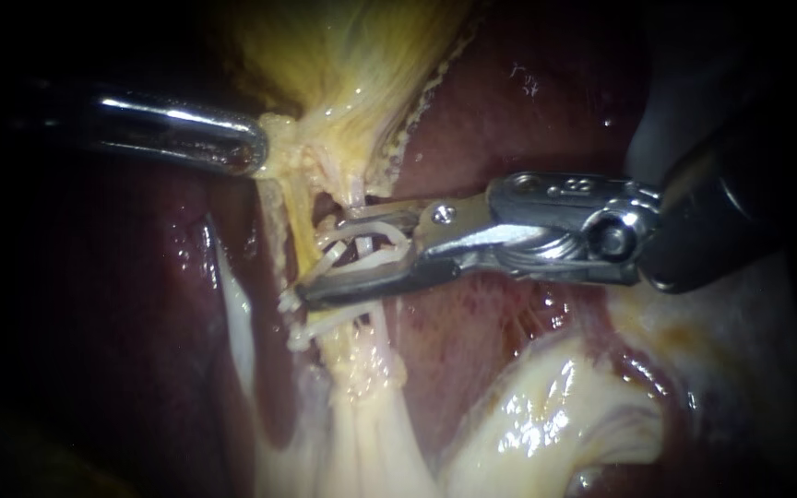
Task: Clipping third clip left tube
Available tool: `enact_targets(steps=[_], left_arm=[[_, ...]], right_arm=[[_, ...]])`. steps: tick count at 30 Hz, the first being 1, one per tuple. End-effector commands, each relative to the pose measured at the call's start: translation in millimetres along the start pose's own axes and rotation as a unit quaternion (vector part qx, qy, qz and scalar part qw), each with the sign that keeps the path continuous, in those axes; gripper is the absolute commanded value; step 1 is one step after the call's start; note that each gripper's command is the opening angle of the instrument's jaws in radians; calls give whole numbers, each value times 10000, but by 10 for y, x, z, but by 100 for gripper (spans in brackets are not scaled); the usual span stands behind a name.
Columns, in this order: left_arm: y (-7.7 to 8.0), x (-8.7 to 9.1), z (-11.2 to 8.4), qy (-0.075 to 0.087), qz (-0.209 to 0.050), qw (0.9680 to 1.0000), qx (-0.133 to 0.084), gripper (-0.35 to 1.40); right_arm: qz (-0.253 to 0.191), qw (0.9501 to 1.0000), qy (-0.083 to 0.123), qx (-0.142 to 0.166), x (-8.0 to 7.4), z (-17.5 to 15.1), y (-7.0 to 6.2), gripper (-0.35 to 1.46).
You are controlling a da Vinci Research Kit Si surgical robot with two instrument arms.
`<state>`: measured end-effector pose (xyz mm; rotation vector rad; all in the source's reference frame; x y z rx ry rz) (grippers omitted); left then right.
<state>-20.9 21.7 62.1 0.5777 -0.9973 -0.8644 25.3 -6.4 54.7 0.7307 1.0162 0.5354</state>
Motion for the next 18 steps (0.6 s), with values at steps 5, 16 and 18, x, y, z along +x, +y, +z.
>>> enact_targets(steps=[5, 16, 18], left_arm=[[0, 1, 1, -1, 2, 10000, 0, -35], [0, 1, 4, 2, 4, 10000, 8, -35], [0, 1, 4, 2, 4, 10000, 8, -35]], right_arm=[[96, 9999, 25, -22, 4, 10, 10, 43], [594, 9935, 702, 678, 8, 29, 18, 42], [681, 9892, 906, 926, 10, 30, 18, 42]])
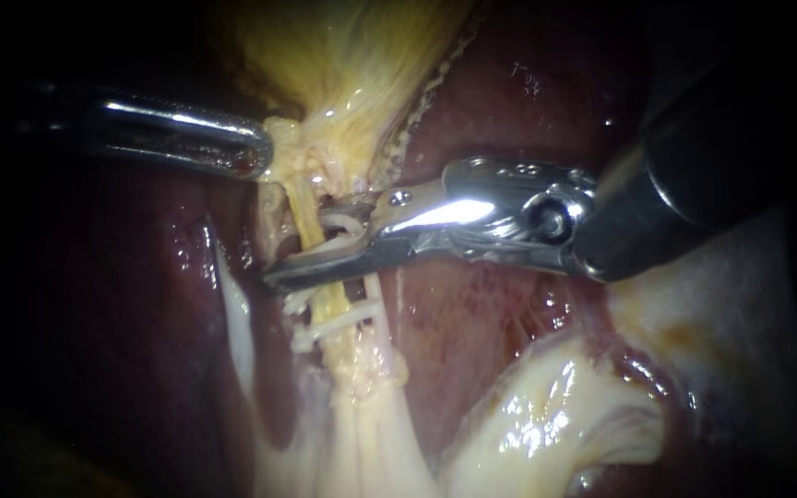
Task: Clipping third clip left tube
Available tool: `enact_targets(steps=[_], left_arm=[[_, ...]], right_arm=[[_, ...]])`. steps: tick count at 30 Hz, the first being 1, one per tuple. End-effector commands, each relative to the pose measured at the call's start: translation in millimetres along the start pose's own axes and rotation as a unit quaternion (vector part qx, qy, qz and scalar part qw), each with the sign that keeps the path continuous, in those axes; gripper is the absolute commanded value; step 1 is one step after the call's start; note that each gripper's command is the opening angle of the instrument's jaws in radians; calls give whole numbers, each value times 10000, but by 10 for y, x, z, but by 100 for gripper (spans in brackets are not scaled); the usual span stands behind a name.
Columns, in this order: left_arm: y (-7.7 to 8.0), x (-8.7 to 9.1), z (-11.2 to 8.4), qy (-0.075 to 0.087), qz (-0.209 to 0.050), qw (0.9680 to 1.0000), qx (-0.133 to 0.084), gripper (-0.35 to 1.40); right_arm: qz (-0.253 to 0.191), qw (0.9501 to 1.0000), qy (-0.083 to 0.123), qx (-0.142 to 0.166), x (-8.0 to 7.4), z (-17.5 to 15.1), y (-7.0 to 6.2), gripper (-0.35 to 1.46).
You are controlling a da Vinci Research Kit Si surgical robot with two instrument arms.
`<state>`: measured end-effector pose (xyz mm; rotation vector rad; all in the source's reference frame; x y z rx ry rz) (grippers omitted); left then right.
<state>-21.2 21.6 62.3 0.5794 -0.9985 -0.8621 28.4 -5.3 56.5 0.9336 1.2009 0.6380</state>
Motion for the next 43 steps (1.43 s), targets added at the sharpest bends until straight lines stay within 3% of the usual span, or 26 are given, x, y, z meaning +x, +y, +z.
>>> enact_targets(steps=[1, 4, 7, 11, 15, 22, 27, 43], left_arm=[[0, 0, 0, 0, -2, 10000, -5, -35], [0, 0, 0, 0, -1, 10000, -4, -35], [0, 0, 0, 1, -1, 10000, -4, -35], [0, 0, 0, 1, -1, 10000, -4, -35], [0, 0, 0, 1, -1, 10000, -3, -35], [1, 0, 0, 1, 0, 10000, -2, -35], [1, 0, 0, -13, 0, 10000, 3, -35], [3, 0, 0, -12, 1, 10000, 5, -35]], right_arm=[[43, 9999, 90, 128, 1, 0, -1, 42], [166, 9977, 309, 580, 7, -1, -5, 41], [173, 9953, 508, 800, 20, -5, -13, 40], [260, 9935, 653, 897, 40, -11, -24, 38], [383, 9934, 703, 827, 47, -16, -27, 28], [675, 9924, 829, 612, 46, -29, -15, -35], [673, 9923, 848, 604, 44, -36, -5, -35], [680, 9926, 807, 600, 37, -35, -5, -35]])
